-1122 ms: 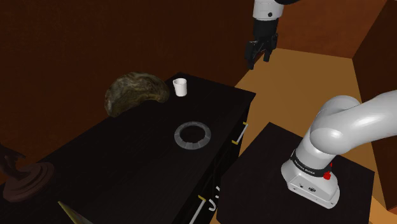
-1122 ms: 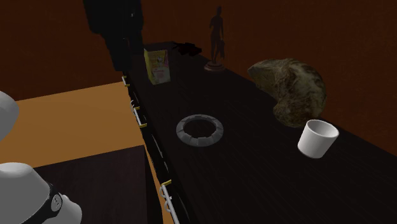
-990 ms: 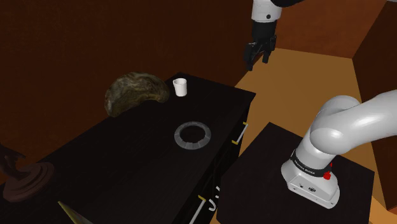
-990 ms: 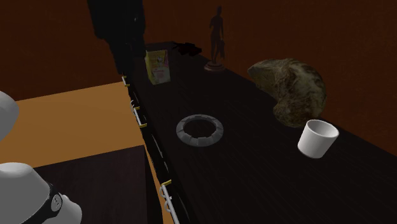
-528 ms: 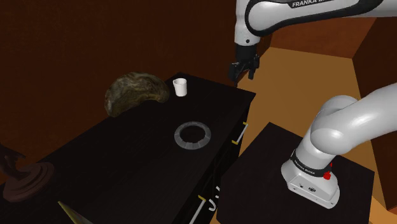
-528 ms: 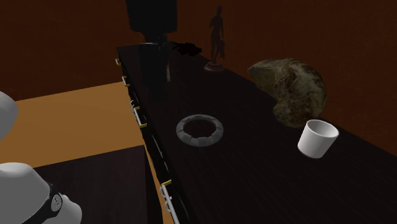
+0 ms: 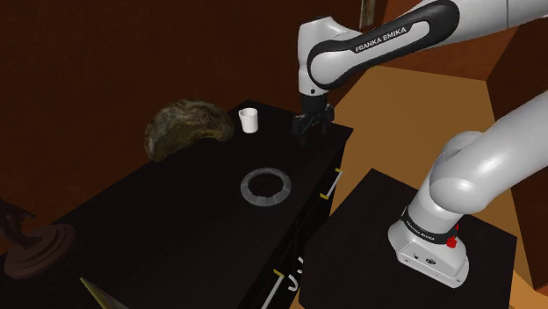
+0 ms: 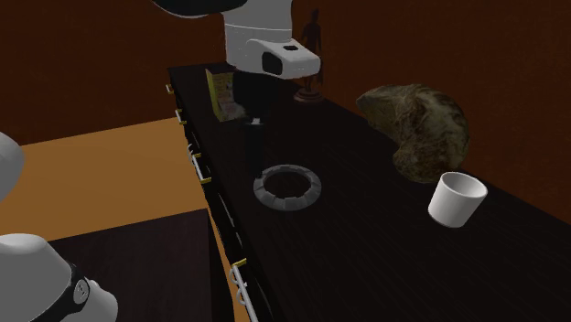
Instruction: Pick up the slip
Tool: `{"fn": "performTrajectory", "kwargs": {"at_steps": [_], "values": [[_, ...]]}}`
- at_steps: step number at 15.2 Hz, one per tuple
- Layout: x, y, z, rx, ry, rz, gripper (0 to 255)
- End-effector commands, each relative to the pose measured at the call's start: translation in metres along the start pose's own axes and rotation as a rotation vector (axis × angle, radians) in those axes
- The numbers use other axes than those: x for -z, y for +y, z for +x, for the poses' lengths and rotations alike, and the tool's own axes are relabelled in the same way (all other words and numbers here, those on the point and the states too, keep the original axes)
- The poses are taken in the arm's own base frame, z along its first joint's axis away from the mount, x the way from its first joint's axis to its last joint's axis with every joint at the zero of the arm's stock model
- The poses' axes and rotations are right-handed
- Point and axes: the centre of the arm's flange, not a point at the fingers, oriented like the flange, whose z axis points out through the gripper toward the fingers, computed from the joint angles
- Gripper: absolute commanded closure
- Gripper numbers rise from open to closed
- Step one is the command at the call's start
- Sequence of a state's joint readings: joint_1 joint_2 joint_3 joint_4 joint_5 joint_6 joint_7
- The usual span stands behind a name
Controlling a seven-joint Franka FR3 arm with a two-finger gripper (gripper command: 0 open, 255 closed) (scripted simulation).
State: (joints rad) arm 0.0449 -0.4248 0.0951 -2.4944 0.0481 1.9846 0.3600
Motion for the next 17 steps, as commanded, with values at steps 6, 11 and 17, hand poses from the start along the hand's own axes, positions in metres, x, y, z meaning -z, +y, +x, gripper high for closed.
{"fn": "performTrajectory", "kwargs": {"at_steps": [6, 11, 17], "values": [[-0.076, -0.040, 0.034, -0.035, -0.031, 0.016, 0], [-0.130, -0.071, 0.059, -0.059, -0.054, 0.026, 0], [-0.167, -0.080, 0.068, -0.067, -0.061, 0.030, 0]]}}
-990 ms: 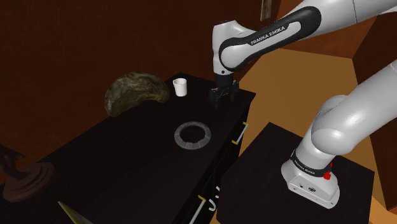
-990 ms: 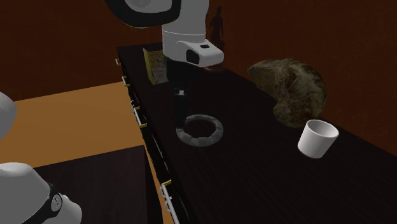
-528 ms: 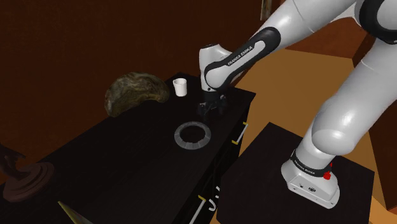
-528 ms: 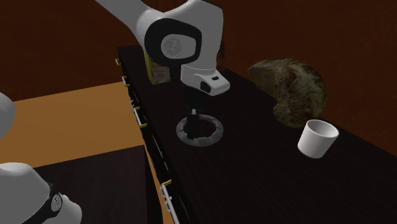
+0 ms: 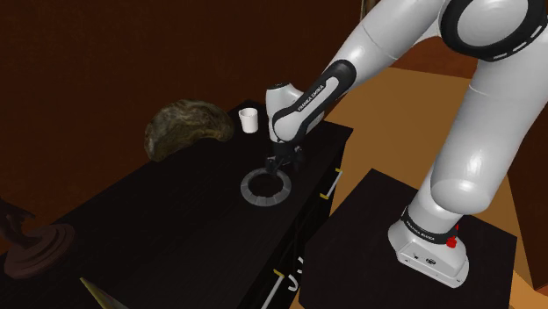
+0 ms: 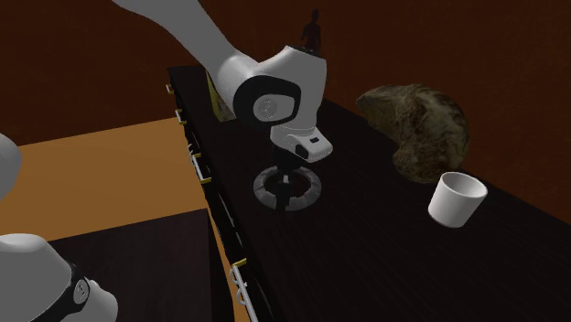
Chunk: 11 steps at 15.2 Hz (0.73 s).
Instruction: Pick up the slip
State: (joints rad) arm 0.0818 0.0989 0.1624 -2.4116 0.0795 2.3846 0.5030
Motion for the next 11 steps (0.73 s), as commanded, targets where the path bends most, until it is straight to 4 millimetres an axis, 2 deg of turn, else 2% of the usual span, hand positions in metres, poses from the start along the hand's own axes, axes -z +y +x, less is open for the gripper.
{"fn": "performTrajectory", "kwargs": {"at_steps": [1, 5, 6, 11], "values": [[-0.012, -0.002, 0.002, 0.000, 0.000, 0.000, 0], [-0.025, -0.002, 0.004, 0.000, 0.000, 0.000, 0], [-0.024, -0.002, 0.004, 0.000, 0.000, 0.000, 255], [-0.023, -0.002, 0.003, 0.000, 0.000, 0.000, 255]]}}
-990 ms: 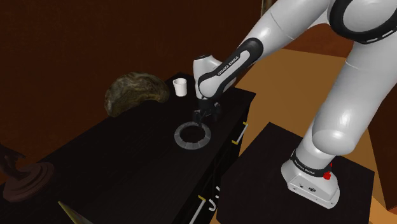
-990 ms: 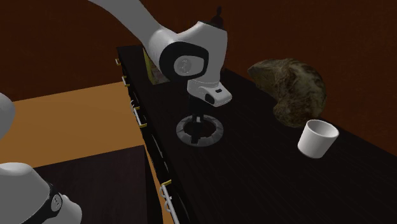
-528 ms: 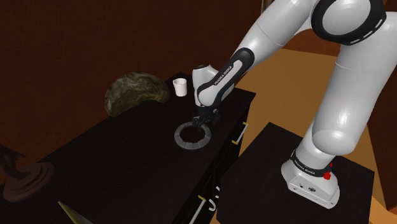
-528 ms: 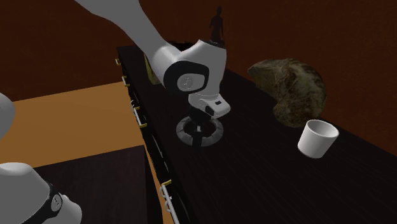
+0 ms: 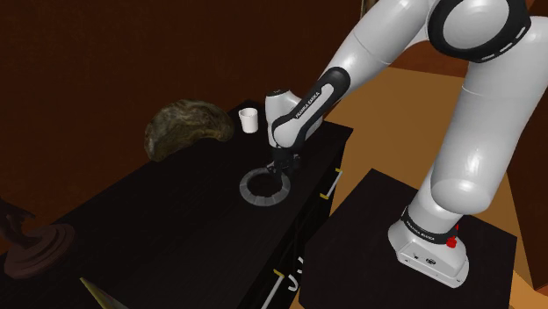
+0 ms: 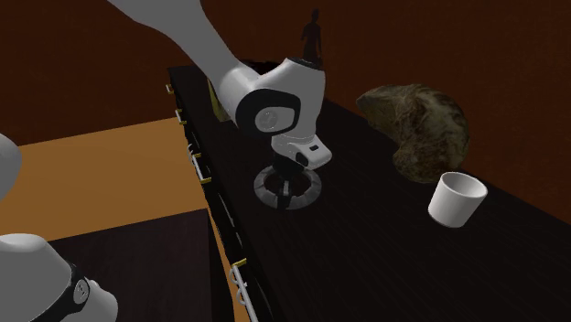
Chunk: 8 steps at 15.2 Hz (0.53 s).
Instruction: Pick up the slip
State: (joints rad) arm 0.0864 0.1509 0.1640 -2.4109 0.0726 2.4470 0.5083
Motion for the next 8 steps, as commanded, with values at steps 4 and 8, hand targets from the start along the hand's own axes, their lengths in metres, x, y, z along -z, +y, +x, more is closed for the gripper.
{"fn": "performTrajectory", "kwargs": {"at_steps": [4, 8], "values": [[-0.006, 0.003, 0.000, -0.004, -0.009, -0.005, 255], [0.015, 0.003, -0.003, -0.004, -0.009, -0.005, 255]]}}
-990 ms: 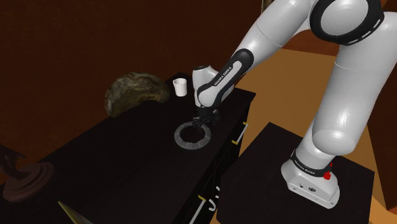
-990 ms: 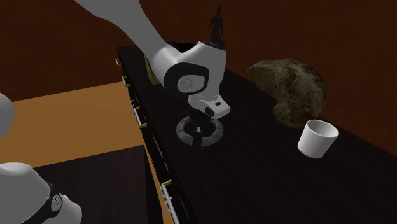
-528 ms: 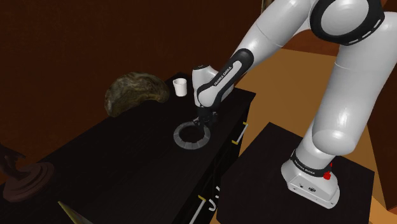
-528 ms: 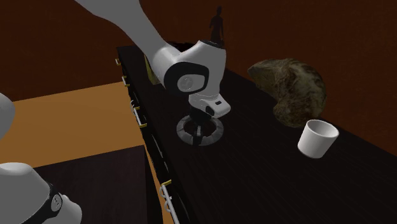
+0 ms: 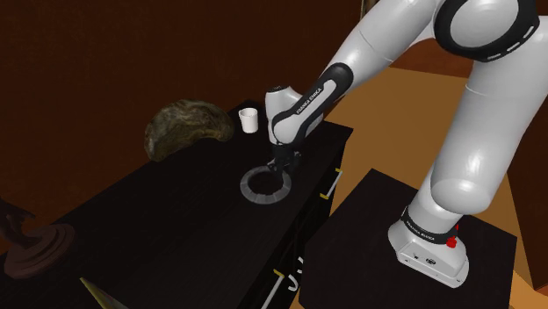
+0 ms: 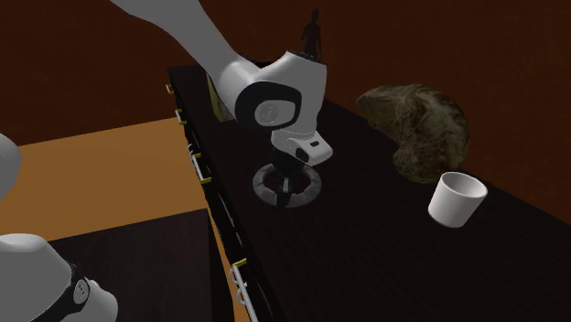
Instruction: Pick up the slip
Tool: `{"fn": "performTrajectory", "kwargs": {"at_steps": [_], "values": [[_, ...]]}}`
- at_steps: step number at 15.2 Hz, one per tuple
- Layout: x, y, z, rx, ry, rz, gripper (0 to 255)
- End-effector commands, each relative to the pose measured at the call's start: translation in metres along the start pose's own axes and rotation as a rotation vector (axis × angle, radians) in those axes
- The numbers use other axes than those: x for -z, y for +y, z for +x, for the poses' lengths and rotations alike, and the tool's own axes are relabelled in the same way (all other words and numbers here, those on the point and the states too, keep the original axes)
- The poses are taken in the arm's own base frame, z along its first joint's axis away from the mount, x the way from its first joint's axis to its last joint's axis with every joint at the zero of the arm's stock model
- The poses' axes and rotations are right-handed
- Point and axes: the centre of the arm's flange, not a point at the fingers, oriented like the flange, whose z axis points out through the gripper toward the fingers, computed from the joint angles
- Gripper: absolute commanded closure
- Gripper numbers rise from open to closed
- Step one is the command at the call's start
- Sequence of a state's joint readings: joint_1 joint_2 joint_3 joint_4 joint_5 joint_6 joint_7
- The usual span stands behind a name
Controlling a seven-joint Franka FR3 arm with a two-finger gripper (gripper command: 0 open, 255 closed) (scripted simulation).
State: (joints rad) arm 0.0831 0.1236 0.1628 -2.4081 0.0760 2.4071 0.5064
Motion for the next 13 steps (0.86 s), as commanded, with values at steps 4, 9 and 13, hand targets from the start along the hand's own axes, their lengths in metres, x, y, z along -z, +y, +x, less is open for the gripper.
{"fn": "performTrajectory", "kwargs": {"at_steps": [4, 9, 13], "values": [[0.025, 0.000, -0.004, 0.000, -0.001, 0.000, 255], [0.051, 0.000, -0.008, 0.000, -0.001, 0.000, 255], [0.063, 0.000, -0.010, 0.000, -0.001, 0.000, 255]]}}
